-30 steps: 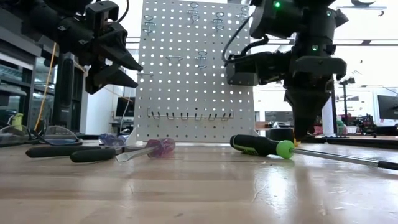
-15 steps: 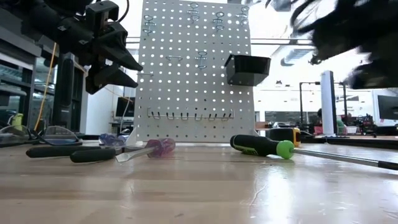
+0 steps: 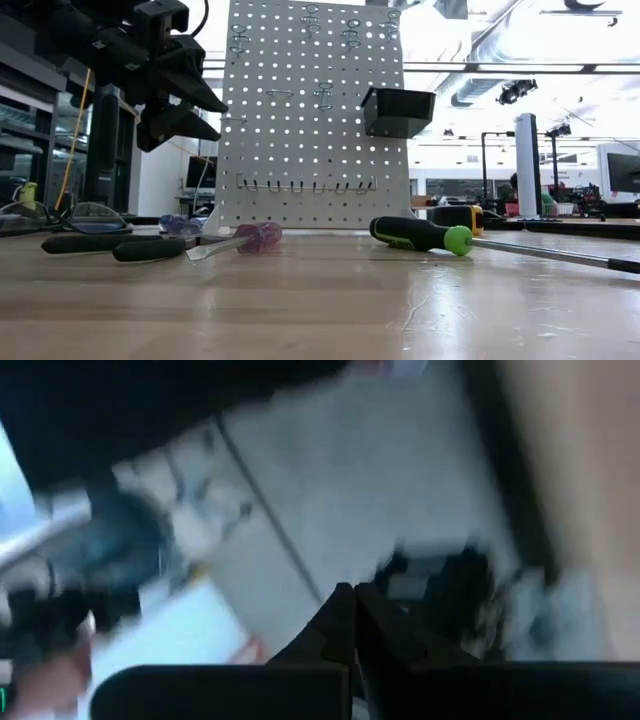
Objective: Hang tools onto peg board
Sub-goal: Put the silver socket into the black bin on the peg board
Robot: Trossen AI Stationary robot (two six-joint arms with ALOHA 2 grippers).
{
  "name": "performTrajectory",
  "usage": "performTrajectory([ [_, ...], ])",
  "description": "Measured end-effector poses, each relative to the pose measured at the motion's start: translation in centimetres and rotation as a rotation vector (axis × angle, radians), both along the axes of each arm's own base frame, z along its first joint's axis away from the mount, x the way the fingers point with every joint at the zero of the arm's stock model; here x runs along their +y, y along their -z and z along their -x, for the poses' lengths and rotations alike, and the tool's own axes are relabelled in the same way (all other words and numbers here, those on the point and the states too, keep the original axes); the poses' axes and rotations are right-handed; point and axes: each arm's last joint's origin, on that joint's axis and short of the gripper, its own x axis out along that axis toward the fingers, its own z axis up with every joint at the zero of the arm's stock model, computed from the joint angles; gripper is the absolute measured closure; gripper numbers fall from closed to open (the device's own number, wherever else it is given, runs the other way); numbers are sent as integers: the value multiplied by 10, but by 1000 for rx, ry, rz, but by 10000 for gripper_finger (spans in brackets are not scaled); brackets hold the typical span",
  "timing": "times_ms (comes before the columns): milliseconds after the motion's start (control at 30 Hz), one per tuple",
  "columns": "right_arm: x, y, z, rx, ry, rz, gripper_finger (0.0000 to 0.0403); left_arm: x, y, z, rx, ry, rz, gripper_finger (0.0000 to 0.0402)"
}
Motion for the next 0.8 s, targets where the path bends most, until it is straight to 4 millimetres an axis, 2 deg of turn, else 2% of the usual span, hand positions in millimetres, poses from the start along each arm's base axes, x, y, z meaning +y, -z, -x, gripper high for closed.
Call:
performTrajectory([
  [100, 0, -5, 0, 8, 28, -14, 403, 0, 0, 0, -1, 2, 1, 229],
  [200, -25, -14, -13, -60, 54, 101, 403, 0, 0, 0, -3, -5, -2, 229],
  [300, -65, -28, -22, -99, 8, 262, 403, 2, -1, -1, -8, -13, -1, 229],
  [400, -111, -43, -37, -209, -23, 440, 403, 4, -1, -1, -8, -22, -1, 229],
  [500, -153, -49, -53, -296, -72, 613, 403, 6, -1, -1, -10, -29, -1, 229],
  [633, -204, -40, -92, -395, -79, 718, 402, 7, -1, -1, -12, -41, -5, 229],
  [733, -238, -26, -123, -449, 1, 732, 393, 7, -1, -1, -12, -44, -4, 229],
  [800, -260, -16, -136, -453, 68, 745, 383, 7, -1, -1, -13, -50, 5, 229],
])
